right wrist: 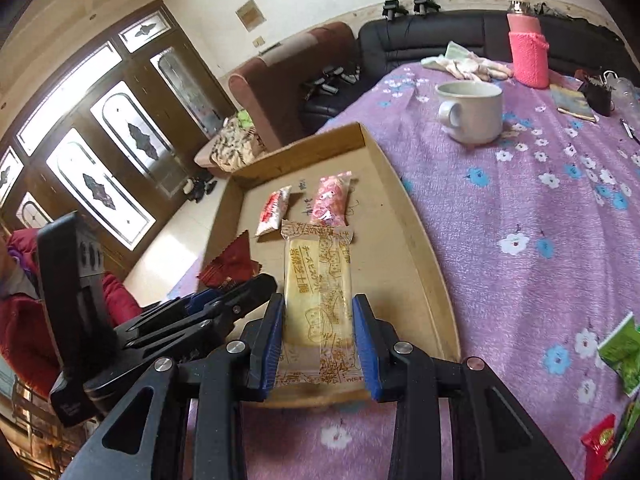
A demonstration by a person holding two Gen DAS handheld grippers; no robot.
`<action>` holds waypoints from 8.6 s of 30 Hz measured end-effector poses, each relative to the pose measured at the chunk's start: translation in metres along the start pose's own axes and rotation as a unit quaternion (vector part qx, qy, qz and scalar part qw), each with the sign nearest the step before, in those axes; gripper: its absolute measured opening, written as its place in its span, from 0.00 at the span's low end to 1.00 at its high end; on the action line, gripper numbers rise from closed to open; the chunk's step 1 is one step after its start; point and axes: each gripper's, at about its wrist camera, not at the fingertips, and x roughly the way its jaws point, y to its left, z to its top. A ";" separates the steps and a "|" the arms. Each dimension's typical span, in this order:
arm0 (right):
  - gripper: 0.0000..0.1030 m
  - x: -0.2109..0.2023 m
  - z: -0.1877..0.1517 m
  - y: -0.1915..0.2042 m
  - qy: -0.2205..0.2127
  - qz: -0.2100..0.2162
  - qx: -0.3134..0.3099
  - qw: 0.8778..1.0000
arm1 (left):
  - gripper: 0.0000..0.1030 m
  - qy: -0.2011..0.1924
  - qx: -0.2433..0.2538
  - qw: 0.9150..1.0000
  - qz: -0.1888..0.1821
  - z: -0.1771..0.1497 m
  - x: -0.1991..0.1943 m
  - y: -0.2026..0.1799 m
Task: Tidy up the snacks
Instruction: 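Carry the biscuit pack and chip bag into the box tray and release both, then move both grippers back to the snack pile, then grasp the green packet with the right gripper while the left gripper grasps the red character packet, then lift the green packet with the right gripper while the left gripper lifts the red character packet, then carry both packets over the box tray and open both grippers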
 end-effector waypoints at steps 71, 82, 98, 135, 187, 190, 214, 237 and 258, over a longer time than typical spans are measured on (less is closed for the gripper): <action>0.37 -0.170 -0.086 -0.193 -0.088 -0.060 0.152 0.983 | 0.63 -0.055 0.148 0.984 -0.077 -0.038 -0.056 -0.126; 0.56 -0.149 -0.096 -0.209 -0.013 0.003 0.167 0.986 | 0.63 0.040 0.207 0.969 -0.128 -0.082 -0.026 -0.196; 0.31 -0.137 -0.107 -0.181 0.016 0.000 0.099 0.995 | 0.63 0.081 0.182 0.970 -0.139 -0.080 -0.027 -0.200; 0.30 -0.172 -0.107 -0.197 -0.059 -0.028 0.153 0.986 | 0.24 0.147 0.217 0.962 -0.072 -0.126 0.034 -0.268; 0.30 -0.167 -0.105 -0.201 -0.091 -0.017 0.128 0.988 | 0.20 0.102 0.154 0.975 -0.126 -0.100 0.038 -0.236; 0.30 -0.167 -0.105 -0.201 -0.093 -0.024 0.127 0.987 | 0.20 0.102 0.154 0.974 -0.135 -0.100 0.037 -0.235; 0.31 -0.137 -0.056 -0.106 -0.069 0.036 0.118 0.990 | 0.21 -0.020 0.050 0.991 -0.126 -0.029 -0.043 -0.120; 0.31 0.005 -0.009 0.006 0.017 -0.018 -0.022 0.999 | 0.21 -0.023 -0.058 0.998 -0.017 -0.006 -0.021 0.017; 0.43 0.008 -0.014 -0.004 0.009 -0.013 -0.005 1.000 | 0.27 -0.034 -0.054 0.998 -0.017 -0.006 -0.030 0.012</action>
